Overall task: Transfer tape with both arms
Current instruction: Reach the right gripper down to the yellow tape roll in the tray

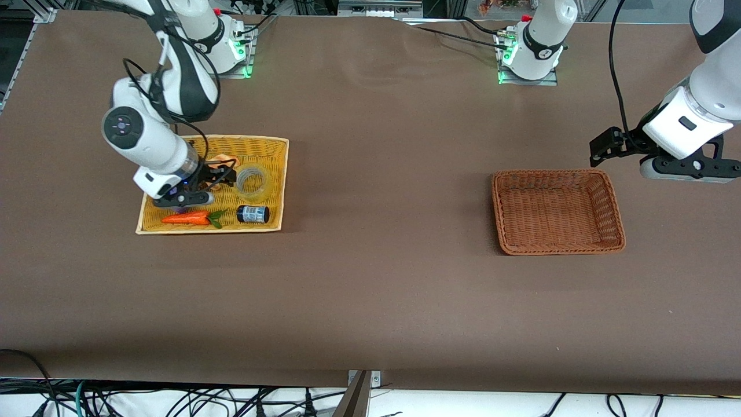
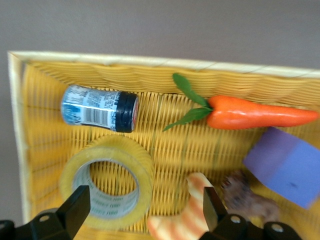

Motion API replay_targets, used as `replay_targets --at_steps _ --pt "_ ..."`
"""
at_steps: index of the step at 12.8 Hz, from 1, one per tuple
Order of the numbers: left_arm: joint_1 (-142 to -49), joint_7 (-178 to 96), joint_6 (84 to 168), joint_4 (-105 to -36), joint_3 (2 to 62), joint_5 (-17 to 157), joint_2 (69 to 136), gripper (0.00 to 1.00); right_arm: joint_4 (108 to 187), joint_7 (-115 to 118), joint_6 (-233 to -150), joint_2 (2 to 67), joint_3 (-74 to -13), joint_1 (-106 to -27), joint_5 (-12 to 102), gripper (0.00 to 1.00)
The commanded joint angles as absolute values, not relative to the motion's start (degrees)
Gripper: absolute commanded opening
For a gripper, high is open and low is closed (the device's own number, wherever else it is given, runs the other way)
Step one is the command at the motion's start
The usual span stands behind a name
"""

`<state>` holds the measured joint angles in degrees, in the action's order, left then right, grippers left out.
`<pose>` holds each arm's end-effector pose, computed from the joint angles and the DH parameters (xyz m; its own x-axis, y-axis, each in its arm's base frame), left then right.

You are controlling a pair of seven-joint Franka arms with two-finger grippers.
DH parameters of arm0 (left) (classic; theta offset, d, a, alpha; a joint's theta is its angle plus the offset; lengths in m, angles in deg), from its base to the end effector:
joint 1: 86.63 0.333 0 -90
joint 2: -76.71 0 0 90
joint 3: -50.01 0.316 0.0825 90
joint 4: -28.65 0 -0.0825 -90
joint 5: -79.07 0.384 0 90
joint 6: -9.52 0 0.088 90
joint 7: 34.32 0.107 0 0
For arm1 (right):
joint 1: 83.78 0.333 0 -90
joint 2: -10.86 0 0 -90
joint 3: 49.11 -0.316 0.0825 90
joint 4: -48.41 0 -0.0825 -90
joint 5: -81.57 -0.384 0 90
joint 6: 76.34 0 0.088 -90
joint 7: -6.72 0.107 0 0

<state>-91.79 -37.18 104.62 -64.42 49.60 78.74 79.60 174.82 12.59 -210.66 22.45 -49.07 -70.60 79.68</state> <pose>0.5724 -0.0563 0.5783 0.9988 -0.0468 -0.0153 -0.0467 -0.9989 0.0053 0.5292 0.1240 0.2834 0.9924 0.1032 -0.0663 0.1024 -0.9946 -0.0152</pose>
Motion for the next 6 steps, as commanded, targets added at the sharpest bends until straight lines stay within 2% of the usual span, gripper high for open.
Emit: replay_targets --at_steps 1,3,6 --pt "-91.56 -36.25 103.48 -63.29 49.22 79.51 79.87 1.0 177.0 12.69 -215.81 24.3 -49.64 -70.78 79.73 1.0" --pt "-91.56 -36.16 103.48 -63.2 49.22 79.51 79.79 1.0 176.91 13.65 -218.88 27.02 -49.64 -70.77 79.55 1.0" --pt "-91.56 -36.16 103.47 -63.29 49.22 79.51 79.87 1.0 178.13 14.54 -219.69 27.83 -50.34 -70.69 79.38 0.99"
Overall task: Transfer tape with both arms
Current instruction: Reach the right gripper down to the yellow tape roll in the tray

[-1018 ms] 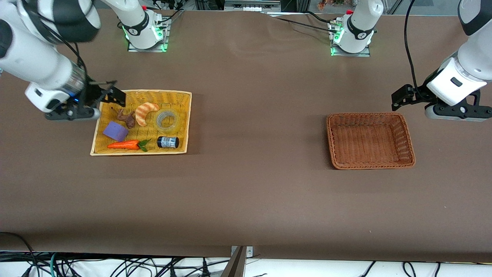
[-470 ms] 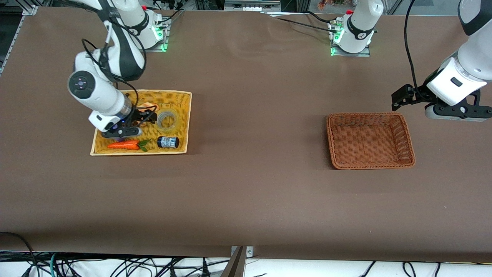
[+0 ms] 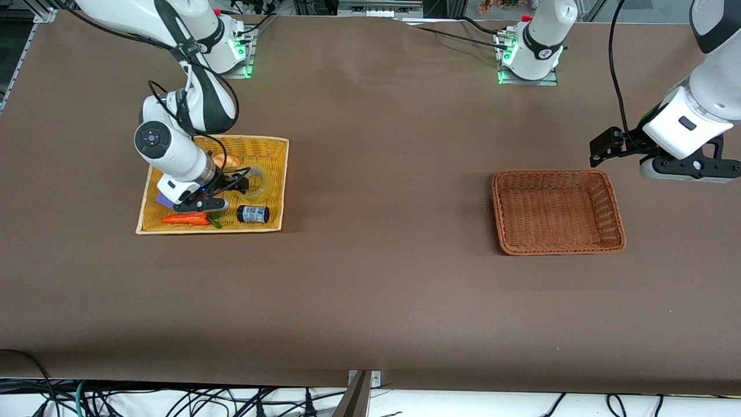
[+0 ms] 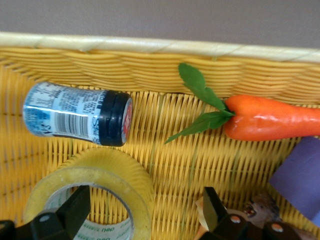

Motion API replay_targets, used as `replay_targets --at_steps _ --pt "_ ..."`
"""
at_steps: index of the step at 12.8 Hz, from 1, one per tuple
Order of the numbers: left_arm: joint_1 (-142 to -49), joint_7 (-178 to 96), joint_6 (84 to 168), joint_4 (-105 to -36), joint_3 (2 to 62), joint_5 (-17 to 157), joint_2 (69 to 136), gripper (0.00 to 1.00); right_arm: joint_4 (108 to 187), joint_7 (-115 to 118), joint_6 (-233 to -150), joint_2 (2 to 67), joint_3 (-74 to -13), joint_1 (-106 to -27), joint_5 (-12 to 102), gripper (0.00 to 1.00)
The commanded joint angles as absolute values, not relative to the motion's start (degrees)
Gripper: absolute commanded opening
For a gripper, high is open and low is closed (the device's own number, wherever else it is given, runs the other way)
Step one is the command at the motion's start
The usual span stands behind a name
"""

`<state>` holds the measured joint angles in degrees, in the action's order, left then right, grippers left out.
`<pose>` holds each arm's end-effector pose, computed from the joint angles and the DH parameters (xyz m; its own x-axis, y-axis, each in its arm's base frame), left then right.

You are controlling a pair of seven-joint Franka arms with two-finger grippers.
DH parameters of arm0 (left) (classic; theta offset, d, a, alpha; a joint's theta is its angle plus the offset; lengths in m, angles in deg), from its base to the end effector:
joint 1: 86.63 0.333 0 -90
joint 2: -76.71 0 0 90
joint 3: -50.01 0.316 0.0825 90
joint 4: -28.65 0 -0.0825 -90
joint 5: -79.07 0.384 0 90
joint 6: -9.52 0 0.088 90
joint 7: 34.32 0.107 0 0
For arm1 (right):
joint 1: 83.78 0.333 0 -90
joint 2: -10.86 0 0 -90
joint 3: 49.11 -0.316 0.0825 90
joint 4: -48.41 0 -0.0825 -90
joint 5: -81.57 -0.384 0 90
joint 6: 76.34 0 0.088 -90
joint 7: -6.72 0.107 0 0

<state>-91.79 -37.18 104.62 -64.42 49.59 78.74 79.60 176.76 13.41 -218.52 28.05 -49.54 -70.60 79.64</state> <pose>0.5724 -0.0564 0.5783 0.9988 -0.0469 -0.0153 -0.0469 -0.9989 0.0053 0.5240 0.1268 0.2286 0.9938 0.0934 -0.0610 0.0927 -0.9956 -0.0143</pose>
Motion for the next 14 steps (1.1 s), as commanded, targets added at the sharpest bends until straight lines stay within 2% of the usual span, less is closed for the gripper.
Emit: replay_targets --at_steps 1,6,7,9,11,12,14 --pt "-91.56 -36.16 103.48 -63.2 49.22 79.51 79.88 1.0 178.75 14.71 -219.69 27.83 -50.34 -70.69 79.38 0.99" --pt "-91.56 -36.16 103.48 -63.2 49.22 79.51 79.87 1.0 181.21 14.71 -219.25 26.69 -50.34 -70.69 79.38 0.95" --pt "-91.56 -36.16 103.48 -63.2 49.22 79.51 79.79 1.0 181.82 14.63 -219.25 26.16 -50.34 -70.69 79.38 0.89" --pt "-91.56 -36.16 103.48 -63.2 49.22 79.51 79.87 1.0 182.09 14.71 -219.25 25.98 -50.43 -70.69 79.38 0.58" --pt "-91.56 -36.16 103.48 -63.2 49.22 79.51 79.87 1.0 182.01 14.8 -219.16 25.98 -50.43 -70.69 79.38 0.14" --pt "-91.56 -36.16 103.48 -63.2 49.22 79.51 79.79 1.0 181.83 15.67 -218.81 25.89 -50.51 -70.69 79.2 0.0" --pt "-91.56 -36.16 103.48 -63.29 49.22 79.51 79.79 1.0 181.48 17.87 -218.72 25.28 -52.27 -70.69 79.2 0.0"
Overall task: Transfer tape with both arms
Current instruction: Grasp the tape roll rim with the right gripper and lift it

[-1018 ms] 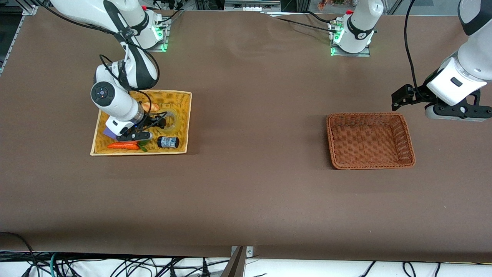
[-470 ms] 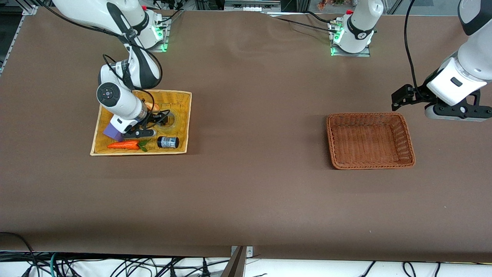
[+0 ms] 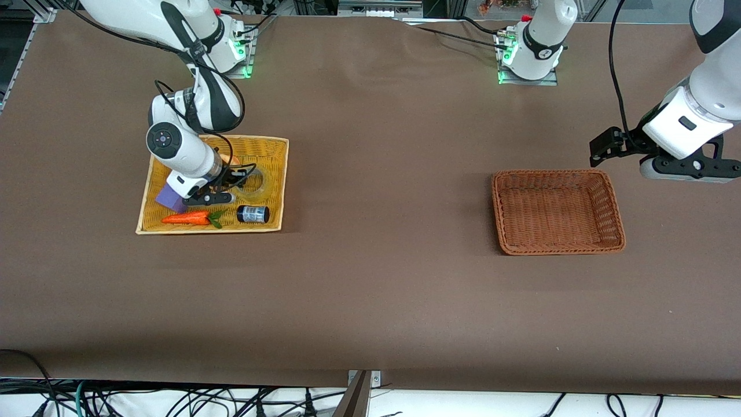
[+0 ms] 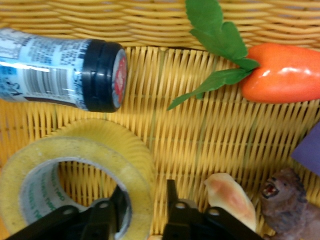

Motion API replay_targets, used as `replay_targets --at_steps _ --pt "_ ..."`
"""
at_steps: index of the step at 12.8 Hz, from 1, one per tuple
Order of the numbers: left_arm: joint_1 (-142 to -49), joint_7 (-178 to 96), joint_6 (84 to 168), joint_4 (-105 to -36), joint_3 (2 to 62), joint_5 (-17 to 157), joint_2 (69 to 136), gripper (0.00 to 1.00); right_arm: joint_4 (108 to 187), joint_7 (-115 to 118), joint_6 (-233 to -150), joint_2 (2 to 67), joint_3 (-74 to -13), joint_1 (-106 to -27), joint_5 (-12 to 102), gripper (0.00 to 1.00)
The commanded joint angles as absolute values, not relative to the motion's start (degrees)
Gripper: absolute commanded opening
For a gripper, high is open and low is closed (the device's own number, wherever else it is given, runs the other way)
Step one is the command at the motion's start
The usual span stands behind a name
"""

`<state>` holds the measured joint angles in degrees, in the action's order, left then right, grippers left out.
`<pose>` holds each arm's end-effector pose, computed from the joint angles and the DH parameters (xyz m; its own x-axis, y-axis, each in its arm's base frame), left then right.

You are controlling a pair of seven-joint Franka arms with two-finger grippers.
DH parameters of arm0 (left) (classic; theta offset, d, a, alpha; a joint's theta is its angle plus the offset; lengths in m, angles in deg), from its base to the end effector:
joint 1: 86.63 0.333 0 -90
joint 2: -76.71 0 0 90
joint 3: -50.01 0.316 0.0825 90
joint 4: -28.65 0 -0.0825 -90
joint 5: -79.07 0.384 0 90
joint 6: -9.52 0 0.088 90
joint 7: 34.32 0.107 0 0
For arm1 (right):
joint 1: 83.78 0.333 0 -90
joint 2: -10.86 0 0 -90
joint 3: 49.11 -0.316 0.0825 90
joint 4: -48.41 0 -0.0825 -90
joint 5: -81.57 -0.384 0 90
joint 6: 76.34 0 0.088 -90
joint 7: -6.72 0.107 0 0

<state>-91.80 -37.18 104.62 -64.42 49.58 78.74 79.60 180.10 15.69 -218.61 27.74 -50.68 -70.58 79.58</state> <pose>0.5724 -0.0566 0.5783 0.9988 -0.0473 -0.0153 -0.0472 -0.9989 0.0054 0.4999 0.1320 0.2108 0.9910 0.0718 -0.1128 0.0713 -0.9974 -0.0086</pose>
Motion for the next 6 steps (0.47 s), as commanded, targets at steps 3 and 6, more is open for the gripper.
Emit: replay_targets --at_steps 3,6 --pt "-91.56 -36.25 103.48 -63.29 49.22 79.51 79.79 1.0 176.76 18.14 -211.12 22.92 -52.54 -70.77 79.03 0.0" --pt "-91.47 -36.25 103.47 -63.29 49.22 79.51 79.87 1.0 166.66 18.14 -197.06 21.24 -53.14 -70.69 78.94 0.0"
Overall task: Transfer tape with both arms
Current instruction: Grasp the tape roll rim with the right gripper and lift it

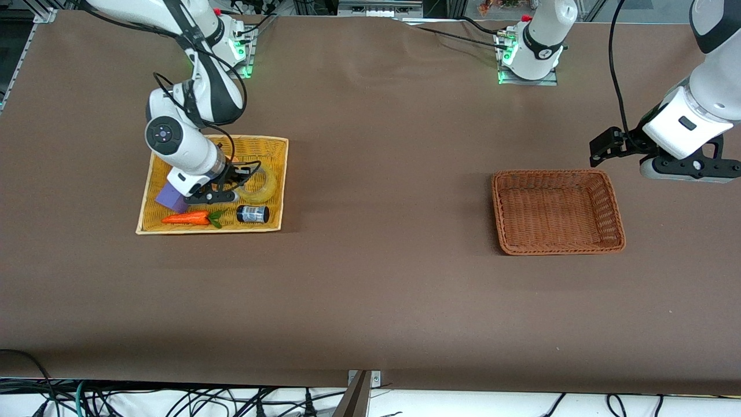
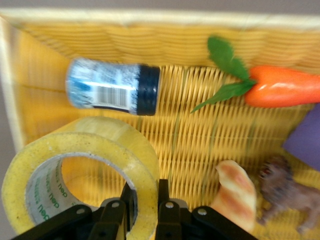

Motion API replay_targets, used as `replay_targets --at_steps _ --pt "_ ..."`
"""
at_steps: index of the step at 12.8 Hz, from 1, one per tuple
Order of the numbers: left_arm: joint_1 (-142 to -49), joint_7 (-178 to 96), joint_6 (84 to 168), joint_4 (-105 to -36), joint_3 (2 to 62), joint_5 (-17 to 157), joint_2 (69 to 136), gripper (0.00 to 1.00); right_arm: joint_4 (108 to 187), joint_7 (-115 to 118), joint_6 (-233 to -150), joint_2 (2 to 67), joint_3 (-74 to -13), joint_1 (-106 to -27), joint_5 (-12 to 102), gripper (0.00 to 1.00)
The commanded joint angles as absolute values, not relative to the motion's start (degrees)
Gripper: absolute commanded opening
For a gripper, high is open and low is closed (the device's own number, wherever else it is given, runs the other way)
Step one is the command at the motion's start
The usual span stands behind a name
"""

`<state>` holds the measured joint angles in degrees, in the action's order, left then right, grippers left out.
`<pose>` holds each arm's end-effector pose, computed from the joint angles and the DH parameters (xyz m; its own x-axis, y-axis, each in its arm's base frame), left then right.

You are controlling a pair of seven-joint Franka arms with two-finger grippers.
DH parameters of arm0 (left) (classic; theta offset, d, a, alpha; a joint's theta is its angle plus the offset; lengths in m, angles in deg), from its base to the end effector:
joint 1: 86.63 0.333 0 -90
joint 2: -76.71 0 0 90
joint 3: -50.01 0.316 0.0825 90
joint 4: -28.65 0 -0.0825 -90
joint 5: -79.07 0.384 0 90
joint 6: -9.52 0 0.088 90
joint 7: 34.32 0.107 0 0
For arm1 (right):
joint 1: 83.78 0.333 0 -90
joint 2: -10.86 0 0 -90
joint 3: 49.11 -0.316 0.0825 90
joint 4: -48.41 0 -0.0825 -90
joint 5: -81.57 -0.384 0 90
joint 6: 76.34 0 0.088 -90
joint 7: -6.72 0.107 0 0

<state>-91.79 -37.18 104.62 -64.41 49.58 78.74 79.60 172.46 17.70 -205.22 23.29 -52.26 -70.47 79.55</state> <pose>0.5724 -0.0565 0.5784 0.9988 -0.0471 -0.0151 -0.0470 -0.9989 0.0054 0.5233 0.1555 0.2847 0.9880 0.0712 -0.1369 0.0704 -0.9975 -0.0102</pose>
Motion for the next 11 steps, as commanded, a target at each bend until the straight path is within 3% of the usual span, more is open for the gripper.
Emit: replay_targets --at_steps 1,4,6,8,11 --pt "-91.56 -36.25 103.48 -63.29 49.22 79.51 79.79 1.0 162.88 18.66 -193.01 21.58 -54.72 -70.69 78.15 0.0" --pt "-91.47 -36.16 103.48 -63.29 49.22 79.51 79.79 1.0 157.68 27.68 -191.12 23.86 -59.89 -69.99 75.52 0.0" --pt "-91.47 -36.16 103.48 -63.29 49.22 79.51 79.87 1.0 153.03 38.91 -192.43 29.29 -62.9 -65.97 75.68 0.0" --pt "-91.47 -36.07 103.47 -63.29 49.22 79.51 79.79 1.0 148.71 50.08 -197.59 35.45 -62.65 -56.94 76.12 0.0" --pt "-91.47 -36.07 103.48 -63.29 49.22 79.51 79.79 1.0 148.08 62.67 -209.99 42.13 -62.03 -49.35 77.0 0.0"
